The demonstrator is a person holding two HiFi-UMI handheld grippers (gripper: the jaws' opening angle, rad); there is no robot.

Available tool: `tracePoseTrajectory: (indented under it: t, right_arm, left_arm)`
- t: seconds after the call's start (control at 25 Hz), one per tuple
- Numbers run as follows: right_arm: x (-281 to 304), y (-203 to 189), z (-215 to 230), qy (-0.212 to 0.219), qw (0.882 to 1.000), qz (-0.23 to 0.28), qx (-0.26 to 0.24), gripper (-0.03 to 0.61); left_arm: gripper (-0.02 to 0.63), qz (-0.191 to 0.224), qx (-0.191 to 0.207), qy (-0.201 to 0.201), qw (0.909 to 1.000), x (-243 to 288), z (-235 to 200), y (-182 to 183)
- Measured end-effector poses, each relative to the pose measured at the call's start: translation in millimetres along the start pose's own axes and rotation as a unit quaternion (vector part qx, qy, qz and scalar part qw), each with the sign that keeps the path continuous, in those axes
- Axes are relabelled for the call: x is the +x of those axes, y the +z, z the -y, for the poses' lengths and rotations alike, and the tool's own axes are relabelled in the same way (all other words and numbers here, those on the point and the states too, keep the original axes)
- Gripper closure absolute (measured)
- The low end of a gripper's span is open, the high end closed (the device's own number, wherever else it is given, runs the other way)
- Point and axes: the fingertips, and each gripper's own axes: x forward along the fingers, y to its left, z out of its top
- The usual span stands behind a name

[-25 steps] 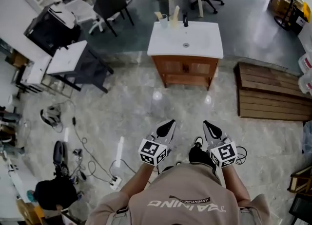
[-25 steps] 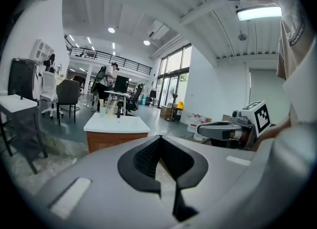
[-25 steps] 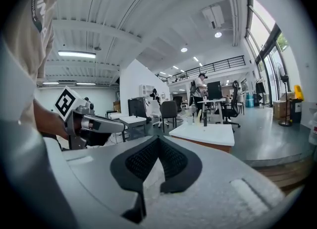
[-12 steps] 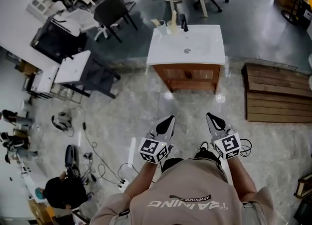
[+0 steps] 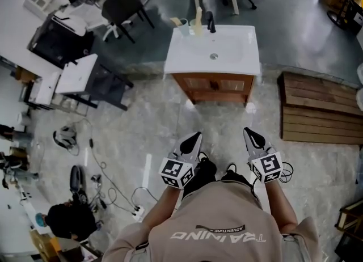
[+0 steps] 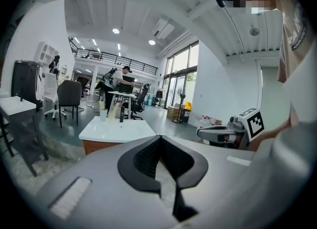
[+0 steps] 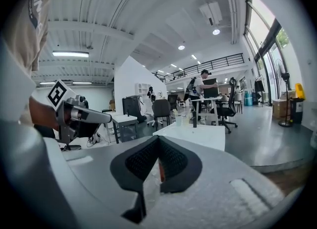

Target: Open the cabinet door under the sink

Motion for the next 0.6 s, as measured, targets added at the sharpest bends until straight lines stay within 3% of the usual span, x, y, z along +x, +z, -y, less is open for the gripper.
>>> tracePoseTrajectory:
  t: [0.2, 0.4, 0.6]
  right_arm:
    - [20, 5, 14, -0.015, 1.0, -0.006, -0.016, 0.577]
    - [35, 21, 27, -0.056, 0.998, -0.011, -0.009, 0.577]
    - [66, 45, 34, -0.075, 0.997, -0.009, -0.033, 0.577]
  left_arm:
    - [0.594, -0.003, -0.007, -0.014, 0.9999, 29, -24, 0]
    - [0.594, 0.019, -0.003, -0.044, 0.9989, 58, -52, 31]
    - [0.594, 0.032, -0.013, -0.047, 0.9983, 79, -95, 50]
